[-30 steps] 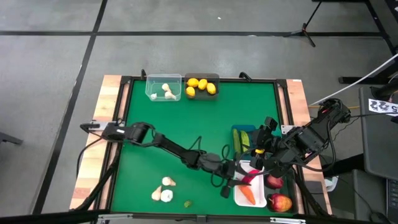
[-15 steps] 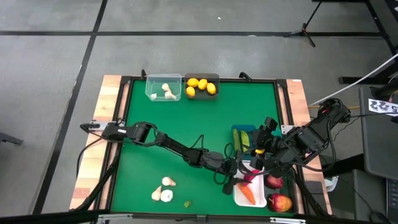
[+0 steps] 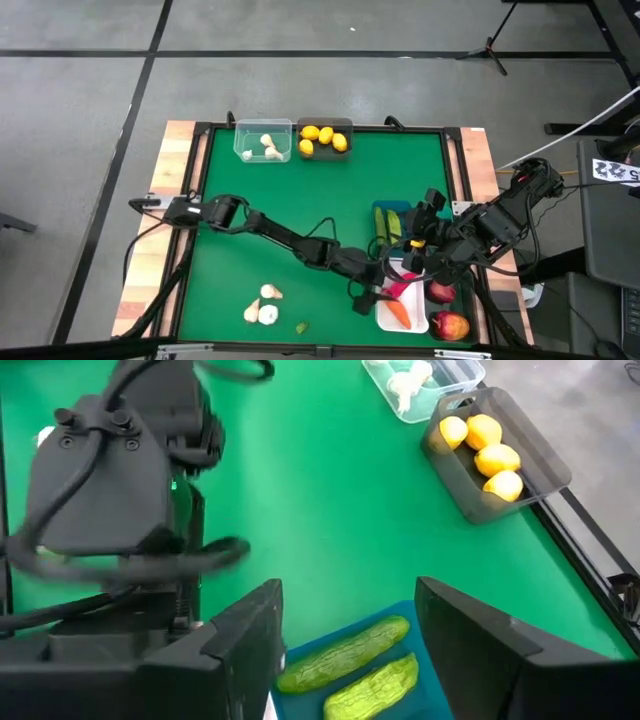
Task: Sort produce into baskets
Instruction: Put the green chili pepper into the white bin
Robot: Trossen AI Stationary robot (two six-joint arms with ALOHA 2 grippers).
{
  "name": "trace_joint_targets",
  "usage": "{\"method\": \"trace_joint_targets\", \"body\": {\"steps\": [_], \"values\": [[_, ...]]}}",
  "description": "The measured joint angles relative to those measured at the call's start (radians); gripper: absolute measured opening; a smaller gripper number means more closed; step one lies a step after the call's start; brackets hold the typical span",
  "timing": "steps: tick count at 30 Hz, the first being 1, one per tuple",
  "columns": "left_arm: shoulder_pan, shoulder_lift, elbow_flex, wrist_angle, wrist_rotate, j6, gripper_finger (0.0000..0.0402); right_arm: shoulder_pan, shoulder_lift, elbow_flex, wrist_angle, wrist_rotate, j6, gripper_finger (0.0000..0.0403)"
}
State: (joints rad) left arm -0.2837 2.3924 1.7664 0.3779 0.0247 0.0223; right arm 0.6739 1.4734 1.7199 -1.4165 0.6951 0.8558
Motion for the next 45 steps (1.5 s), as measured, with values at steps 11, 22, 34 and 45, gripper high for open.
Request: {"method": "trace_joint_targets", "body": {"steps": [11,22,34,45], "values": [[-0.147,-0.224,-0.112,-0.683,-0.066,-0.073,0.0262,0.000,0.000,0.000,-0.007,-0.026,0.001,0.0230],[-0.385,-0.393,-0.302,-0.817,-0.234,-0.600,0.0261,0.000,0.003,0.000,0.002,-0.023,0.000,0.0230],[-0.513,-0.344,-0.302,-0.786,-0.585,-0.675,0.0261,0.000,0.065,0.000,-0.001,-0.045,-0.003,0.0230],[-0.511,-0.212,-0.304,-0.683,-0.540,-0.734,0.0261,0.000,0.063,0.000,-0.001,-0.088,-0.004,0.0230]]}}
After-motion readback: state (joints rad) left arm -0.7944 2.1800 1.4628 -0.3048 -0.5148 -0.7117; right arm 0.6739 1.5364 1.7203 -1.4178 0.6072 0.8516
